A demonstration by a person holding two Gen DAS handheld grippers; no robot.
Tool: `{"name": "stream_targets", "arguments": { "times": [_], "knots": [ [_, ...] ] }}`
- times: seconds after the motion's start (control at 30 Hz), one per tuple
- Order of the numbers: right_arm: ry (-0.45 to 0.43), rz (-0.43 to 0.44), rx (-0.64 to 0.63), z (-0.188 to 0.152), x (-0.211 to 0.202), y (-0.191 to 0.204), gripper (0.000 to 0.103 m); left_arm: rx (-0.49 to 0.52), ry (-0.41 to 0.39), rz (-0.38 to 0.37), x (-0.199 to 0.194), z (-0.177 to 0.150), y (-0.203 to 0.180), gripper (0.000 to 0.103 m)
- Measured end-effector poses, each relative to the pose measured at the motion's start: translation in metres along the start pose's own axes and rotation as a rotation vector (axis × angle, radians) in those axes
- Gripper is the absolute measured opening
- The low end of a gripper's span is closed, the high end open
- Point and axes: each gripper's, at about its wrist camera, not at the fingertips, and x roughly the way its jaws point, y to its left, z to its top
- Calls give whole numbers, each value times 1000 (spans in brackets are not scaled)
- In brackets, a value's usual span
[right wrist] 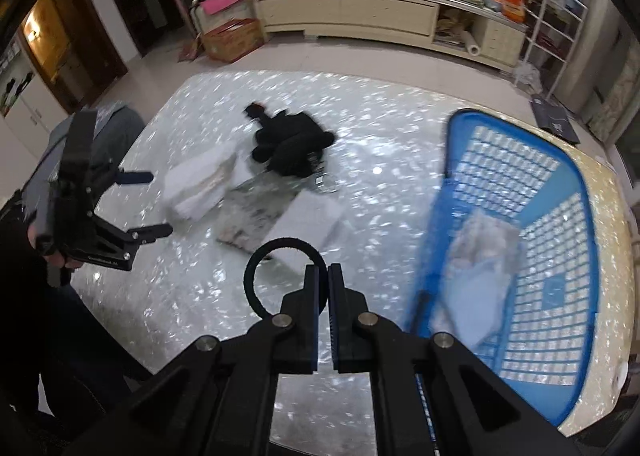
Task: Organize soft objects
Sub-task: 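Drop the black ring into the basket while the left tool grasps the folded white towel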
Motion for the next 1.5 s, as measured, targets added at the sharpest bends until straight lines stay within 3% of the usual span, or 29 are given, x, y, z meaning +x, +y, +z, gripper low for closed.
{"name": "stream_targets", "arguments": {
  "times": [0.07,0.33,0.67,0.73,1.03,1.33,1.5],
  "knots": [
    [-5,-9,19,2,-3,-10,4,22,6,2,7,3,-1,89],
    [-14,-58,104,4,-16,-58,4,56,52,12,41,9,1,67],
    [-1,-94,171,2,-15,-96,4,65,90,34,67,17,3,54],
    [11,-103,174,3,-10,-100,4,63,94,48,72,20,4,45],
    [77,-127,193,13,24,-124,4,20,79,69,67,18,14,25],
    [199,-146,211,27,78,-148,4,-59,58,38,58,16,25,16],
    [222,-159,201,23,91,-150,4,-82,40,38,44,15,28,13]
  ]
}}
